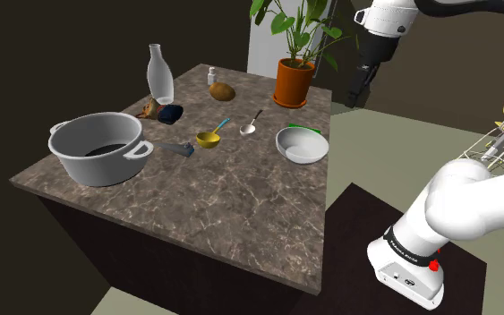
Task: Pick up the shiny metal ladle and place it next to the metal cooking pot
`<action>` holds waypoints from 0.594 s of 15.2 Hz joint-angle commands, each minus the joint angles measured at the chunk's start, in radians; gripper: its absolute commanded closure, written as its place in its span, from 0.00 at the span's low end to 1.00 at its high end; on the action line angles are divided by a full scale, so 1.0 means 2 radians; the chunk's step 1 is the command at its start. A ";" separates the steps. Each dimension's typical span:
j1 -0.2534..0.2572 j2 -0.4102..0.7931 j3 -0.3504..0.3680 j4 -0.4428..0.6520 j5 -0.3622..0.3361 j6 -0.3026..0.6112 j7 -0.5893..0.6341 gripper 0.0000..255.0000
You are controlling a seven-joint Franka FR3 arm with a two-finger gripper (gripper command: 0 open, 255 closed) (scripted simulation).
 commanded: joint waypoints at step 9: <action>-0.030 0.122 0.042 0.016 0.034 0.110 0.142 0.00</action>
